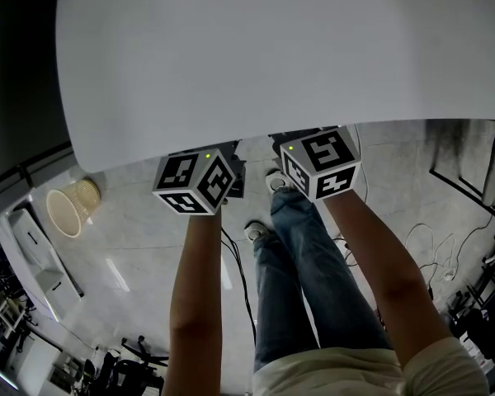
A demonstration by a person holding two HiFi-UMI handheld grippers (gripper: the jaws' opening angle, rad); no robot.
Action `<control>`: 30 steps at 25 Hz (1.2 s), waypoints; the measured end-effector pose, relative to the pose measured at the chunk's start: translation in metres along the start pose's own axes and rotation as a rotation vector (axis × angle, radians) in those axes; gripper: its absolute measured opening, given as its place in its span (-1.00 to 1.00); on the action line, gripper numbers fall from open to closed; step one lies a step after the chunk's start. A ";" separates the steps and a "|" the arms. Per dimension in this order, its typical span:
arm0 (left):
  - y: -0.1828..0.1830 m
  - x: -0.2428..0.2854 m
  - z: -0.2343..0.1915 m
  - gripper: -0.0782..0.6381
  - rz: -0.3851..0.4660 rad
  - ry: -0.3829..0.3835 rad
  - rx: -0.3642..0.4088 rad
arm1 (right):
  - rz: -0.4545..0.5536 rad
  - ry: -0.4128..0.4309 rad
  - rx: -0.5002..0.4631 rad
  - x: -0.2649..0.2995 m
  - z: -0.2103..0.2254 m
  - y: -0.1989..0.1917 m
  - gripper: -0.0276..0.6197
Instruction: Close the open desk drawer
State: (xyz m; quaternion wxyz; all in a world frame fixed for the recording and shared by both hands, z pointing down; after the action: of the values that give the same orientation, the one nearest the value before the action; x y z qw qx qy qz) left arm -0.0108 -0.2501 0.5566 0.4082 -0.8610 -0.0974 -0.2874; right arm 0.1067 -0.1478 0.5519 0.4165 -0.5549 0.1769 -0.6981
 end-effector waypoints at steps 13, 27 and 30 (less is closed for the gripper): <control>-0.043 -0.044 0.025 -0.48 0.006 0.006 0.038 | 0.049 -0.037 0.024 -0.038 -0.039 -0.031 -0.72; -0.068 -0.097 0.063 -0.67 0.023 -0.050 0.086 | 0.105 -0.077 0.040 -0.096 -0.081 -0.052 -0.89; -0.072 -0.108 0.071 -0.69 0.029 -0.061 0.089 | 0.116 -0.089 0.040 -0.109 -0.088 -0.056 -0.90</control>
State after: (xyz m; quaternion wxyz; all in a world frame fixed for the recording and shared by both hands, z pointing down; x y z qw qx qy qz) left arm -0.0984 -0.1422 0.5061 0.4470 -0.8516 -0.1101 -0.2505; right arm 0.0081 -0.0488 0.4954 0.4747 -0.5658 0.1763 -0.6508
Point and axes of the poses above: the fingertips, and each gripper's own axes: x forward along the fingers, z to its right, y out of its top, the point moved 9 cm from there along -x, backward along the fingers, and after that the axes turned 11 degrees about -z, right-handed, at the moved point
